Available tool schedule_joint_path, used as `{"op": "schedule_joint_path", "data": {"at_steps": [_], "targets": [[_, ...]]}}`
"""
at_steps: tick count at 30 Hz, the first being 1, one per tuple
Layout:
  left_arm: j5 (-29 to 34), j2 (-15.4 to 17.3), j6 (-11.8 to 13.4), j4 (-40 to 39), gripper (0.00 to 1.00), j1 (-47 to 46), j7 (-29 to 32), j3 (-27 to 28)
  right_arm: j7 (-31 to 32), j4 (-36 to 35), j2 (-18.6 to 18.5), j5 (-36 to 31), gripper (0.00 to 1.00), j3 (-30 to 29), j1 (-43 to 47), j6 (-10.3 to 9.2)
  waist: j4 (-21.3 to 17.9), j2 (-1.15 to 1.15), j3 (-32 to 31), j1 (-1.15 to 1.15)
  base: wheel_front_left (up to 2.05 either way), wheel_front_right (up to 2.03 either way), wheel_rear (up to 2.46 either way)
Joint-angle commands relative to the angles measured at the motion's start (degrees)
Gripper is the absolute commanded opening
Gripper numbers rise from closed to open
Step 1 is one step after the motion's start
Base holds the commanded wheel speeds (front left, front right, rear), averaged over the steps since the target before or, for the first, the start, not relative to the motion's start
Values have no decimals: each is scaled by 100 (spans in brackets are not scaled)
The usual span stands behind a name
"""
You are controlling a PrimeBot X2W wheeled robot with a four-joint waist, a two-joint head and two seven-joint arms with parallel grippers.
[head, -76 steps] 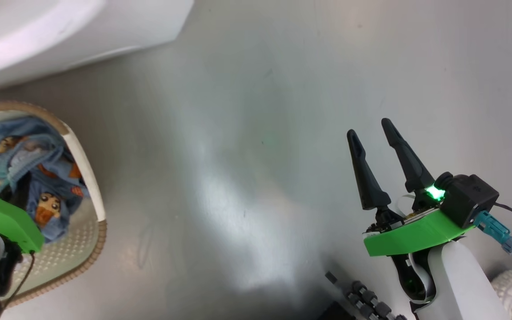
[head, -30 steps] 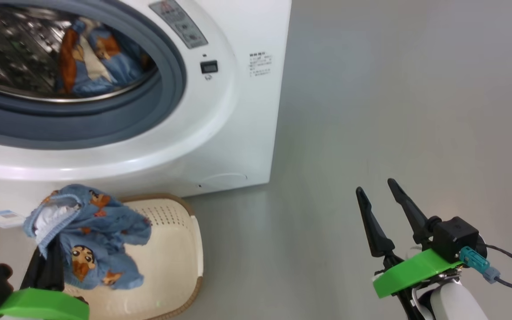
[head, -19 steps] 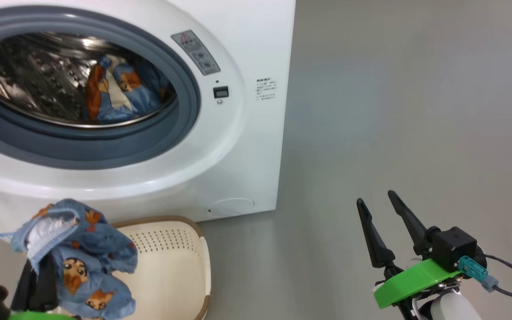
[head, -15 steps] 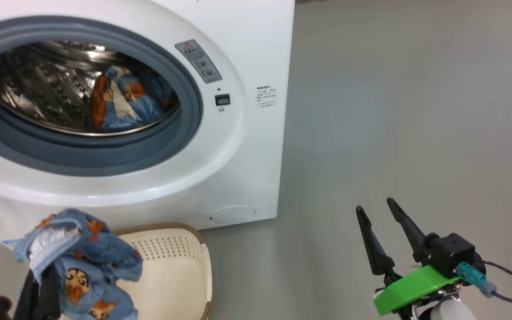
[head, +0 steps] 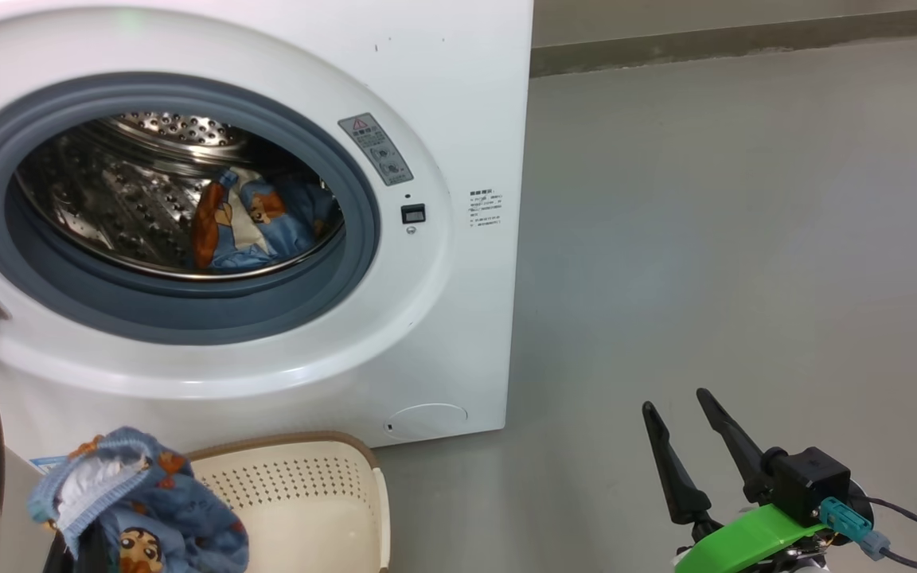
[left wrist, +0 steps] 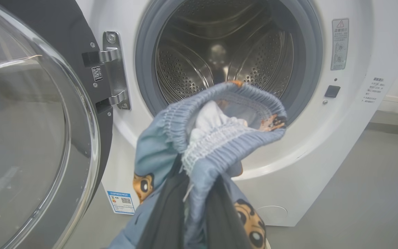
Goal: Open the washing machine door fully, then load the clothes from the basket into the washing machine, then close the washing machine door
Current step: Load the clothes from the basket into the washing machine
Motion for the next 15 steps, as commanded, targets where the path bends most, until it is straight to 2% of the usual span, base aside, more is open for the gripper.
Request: {"op": "schedule_joint_path", "data": {"at_steps": [1, 15], "targets": [[69, 41, -9, -183, 0, -125, -78, 219, -27, -146, 7, 38, 100, 140, -50, 9, 1, 0, 3, 0, 0, 0, 0], [-20, -32, -9, -167, 0, -237, -78, 132, -27, -159, 7, 81, 100, 171, -41, 9, -77, 0, 115, 0, 0, 0, 0]]}}
